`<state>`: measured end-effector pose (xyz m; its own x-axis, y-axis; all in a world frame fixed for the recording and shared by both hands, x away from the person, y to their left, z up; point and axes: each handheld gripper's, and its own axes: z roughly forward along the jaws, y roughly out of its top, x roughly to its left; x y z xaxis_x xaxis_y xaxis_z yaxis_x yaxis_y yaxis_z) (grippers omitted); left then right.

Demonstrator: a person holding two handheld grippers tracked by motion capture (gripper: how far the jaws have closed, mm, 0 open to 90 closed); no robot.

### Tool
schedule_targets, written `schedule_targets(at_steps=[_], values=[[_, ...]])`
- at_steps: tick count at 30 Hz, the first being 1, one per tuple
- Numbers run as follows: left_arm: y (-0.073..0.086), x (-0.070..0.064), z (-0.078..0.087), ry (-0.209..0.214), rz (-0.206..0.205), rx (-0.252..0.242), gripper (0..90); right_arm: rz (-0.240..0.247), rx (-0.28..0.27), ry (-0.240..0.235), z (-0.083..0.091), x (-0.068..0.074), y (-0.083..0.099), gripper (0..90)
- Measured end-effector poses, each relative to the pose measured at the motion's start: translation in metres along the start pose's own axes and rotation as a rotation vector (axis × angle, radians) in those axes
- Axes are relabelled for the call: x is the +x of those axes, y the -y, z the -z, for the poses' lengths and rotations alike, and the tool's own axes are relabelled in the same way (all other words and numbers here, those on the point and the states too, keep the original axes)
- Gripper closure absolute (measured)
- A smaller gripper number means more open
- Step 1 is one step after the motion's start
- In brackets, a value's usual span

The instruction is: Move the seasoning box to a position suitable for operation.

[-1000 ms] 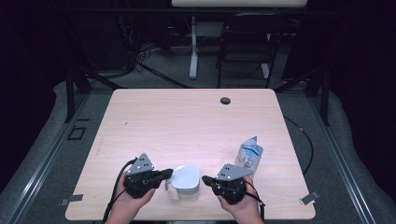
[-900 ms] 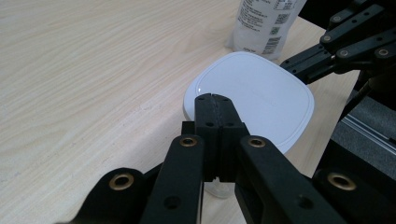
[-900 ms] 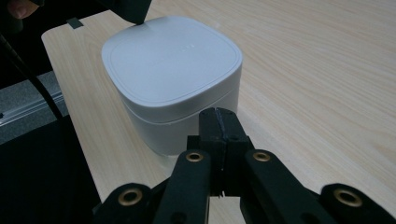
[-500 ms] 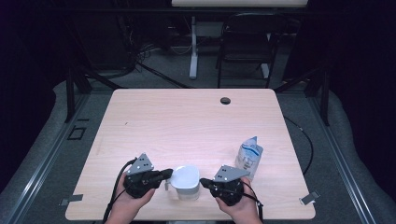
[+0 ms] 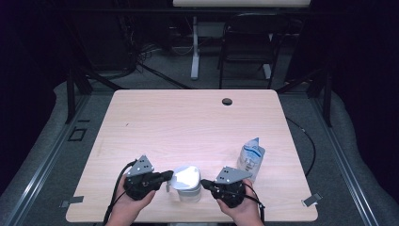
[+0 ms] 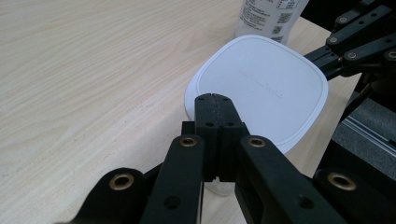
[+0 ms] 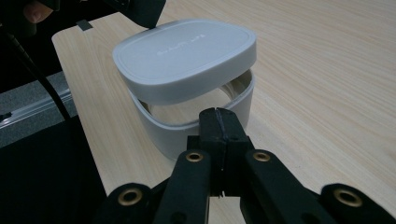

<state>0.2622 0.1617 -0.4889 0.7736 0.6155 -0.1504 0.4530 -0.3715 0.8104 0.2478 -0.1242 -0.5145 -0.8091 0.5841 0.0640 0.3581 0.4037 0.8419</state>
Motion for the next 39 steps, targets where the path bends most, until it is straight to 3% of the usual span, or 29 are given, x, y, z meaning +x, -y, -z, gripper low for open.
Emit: schedule_targets(at_steps=[27,33,39], values=[[0.001,0.000,0.000,0.000,0.003,0.000,90.0,0.007,-0.041,0.015,0.001,0.004,-0.009,90.0],[0.006,0.000,0.003,-0.017,0.002,-0.011,86.9,-0.004,-0.050,0.006,0.001,0.004,-0.010,90.0],[0.022,0.005,0.006,-0.018,0.011,0.011,85.2,-0.007,-0.053,0.007,0.001,0.004,-0.010,90.0]])
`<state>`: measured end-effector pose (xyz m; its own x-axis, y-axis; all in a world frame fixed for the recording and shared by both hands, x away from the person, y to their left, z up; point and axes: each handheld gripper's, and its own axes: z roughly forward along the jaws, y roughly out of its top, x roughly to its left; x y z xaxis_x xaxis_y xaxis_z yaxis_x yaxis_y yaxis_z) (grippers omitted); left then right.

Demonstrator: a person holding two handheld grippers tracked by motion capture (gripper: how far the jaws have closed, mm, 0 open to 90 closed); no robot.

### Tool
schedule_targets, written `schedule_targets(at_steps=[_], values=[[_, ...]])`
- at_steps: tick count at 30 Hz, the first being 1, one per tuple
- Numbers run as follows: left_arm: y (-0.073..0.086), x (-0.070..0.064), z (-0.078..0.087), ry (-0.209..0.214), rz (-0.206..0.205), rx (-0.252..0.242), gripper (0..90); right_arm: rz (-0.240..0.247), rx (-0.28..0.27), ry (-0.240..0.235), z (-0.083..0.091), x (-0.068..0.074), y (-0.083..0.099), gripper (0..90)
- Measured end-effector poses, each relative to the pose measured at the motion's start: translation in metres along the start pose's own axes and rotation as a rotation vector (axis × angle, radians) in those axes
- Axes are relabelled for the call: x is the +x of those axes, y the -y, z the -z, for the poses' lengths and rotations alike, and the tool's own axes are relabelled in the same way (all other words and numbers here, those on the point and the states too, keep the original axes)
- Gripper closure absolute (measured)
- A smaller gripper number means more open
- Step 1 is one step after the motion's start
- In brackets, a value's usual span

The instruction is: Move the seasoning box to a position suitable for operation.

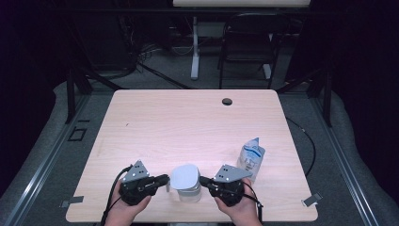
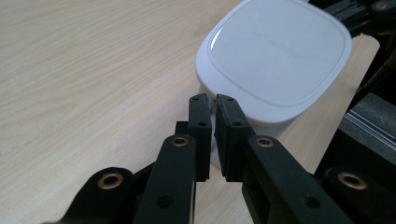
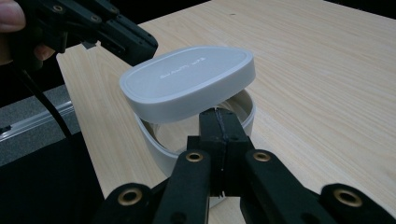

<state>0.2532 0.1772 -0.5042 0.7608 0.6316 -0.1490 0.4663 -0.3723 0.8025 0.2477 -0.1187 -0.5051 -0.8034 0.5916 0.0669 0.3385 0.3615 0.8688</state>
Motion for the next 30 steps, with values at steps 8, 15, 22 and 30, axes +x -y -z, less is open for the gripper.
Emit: schedule_targets(at_steps=[8,15,22,30], values=[[0.011,0.008,0.003,0.007,0.001,0.001,81.7,-0.001,-0.002,-0.007,-0.002,0.001,-0.001,90.0],[0.021,0.004,0.000,0.033,-0.013,0.015,81.1,-0.002,-0.006,-0.007,-0.002,0.002,-0.001,90.0],[0.025,0.004,-0.003,0.037,-0.021,0.021,81.3,-0.003,-0.003,-0.008,-0.002,0.002,-0.001,90.0],[0.029,0.003,-0.010,0.033,-0.028,0.042,83.3,-0.012,-0.006,-0.007,-0.001,0.005,-0.006,90.0]])
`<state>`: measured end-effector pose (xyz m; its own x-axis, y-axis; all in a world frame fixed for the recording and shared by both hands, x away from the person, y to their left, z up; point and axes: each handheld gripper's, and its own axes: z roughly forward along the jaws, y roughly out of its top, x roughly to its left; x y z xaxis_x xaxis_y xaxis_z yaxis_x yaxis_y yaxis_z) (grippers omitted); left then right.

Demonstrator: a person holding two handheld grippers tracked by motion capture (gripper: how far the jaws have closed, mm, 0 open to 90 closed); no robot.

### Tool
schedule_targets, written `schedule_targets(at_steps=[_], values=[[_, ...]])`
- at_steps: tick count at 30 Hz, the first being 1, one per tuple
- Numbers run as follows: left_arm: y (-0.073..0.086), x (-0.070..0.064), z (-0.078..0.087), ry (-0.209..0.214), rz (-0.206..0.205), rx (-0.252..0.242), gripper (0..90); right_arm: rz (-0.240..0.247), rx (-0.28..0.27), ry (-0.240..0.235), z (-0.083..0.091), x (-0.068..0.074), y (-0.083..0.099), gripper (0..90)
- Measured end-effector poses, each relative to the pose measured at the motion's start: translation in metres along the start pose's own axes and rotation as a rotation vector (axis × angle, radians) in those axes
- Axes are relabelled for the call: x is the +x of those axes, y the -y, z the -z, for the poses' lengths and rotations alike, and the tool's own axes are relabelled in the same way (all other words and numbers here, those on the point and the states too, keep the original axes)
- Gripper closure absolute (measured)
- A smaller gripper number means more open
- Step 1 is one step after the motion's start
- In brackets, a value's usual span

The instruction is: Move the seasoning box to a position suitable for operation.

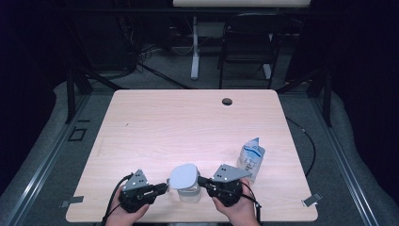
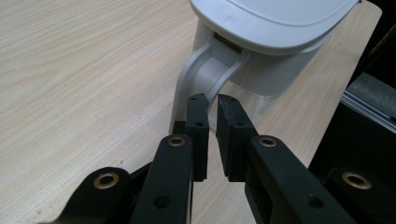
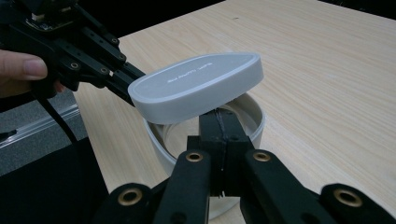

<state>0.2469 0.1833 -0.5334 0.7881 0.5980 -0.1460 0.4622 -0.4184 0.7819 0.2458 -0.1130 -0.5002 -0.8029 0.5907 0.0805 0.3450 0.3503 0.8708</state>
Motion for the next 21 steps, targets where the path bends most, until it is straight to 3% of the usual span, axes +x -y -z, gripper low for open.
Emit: schedule_targets(at_steps=[10,21], values=[[0.000,0.001,0.000,-0.018,-0.005,0.006,85.2,0.020,0.023,0.003,-0.003,0.003,-0.009,90.0],[0.000,0.002,0.002,-0.002,0.003,-0.004,86.2,0.025,0.025,0.014,-0.002,0.006,-0.015,90.0]])
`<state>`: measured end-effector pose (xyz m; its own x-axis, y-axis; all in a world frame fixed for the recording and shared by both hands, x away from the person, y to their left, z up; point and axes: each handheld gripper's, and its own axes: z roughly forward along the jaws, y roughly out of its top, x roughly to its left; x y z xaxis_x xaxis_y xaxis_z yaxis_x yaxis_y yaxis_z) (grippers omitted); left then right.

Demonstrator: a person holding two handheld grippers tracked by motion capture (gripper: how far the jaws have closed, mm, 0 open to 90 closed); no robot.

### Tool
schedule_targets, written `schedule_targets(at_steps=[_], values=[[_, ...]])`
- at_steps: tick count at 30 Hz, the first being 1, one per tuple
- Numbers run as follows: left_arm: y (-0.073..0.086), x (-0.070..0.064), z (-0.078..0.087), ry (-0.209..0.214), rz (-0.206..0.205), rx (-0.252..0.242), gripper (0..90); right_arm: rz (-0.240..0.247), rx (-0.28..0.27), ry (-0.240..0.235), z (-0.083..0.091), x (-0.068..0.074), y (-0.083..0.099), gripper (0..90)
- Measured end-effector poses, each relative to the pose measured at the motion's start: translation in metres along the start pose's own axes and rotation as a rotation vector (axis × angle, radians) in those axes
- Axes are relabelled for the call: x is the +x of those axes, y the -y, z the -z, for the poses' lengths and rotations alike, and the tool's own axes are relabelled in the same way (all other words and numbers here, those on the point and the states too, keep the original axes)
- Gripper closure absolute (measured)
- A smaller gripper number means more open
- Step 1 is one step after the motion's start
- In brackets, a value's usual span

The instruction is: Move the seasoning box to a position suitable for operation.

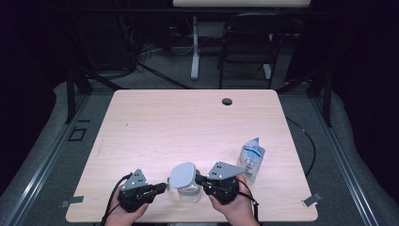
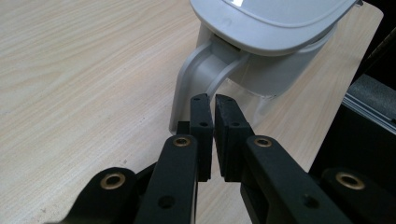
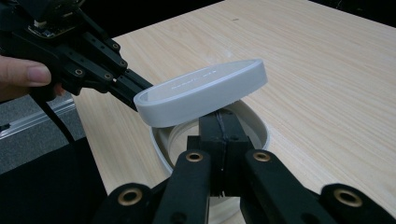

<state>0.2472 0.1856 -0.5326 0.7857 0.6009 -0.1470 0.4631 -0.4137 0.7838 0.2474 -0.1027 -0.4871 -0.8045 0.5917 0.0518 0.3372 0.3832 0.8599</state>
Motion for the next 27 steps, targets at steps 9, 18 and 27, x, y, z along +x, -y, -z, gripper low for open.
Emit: schedule_targets(at_steps=[9,18,27], values=[[0.0013,0.0002,0.0021,-0.001,0.003,-0.008,84.4,0.001,0.002,0.006,-0.0017,0.0020,-0.0033,90.0],[0.0020,0.0032,-0.0020,0.005,0.016,-0.009,81.1,0.002,0.006,0.009,-0.0007,0.0033,-0.0062,90.0],[0.0008,0.0019,-0.0078,0.009,-0.002,0.006,80.3,0.007,0.005,0.010,0.0005,0.0034,-0.0090,90.0]])
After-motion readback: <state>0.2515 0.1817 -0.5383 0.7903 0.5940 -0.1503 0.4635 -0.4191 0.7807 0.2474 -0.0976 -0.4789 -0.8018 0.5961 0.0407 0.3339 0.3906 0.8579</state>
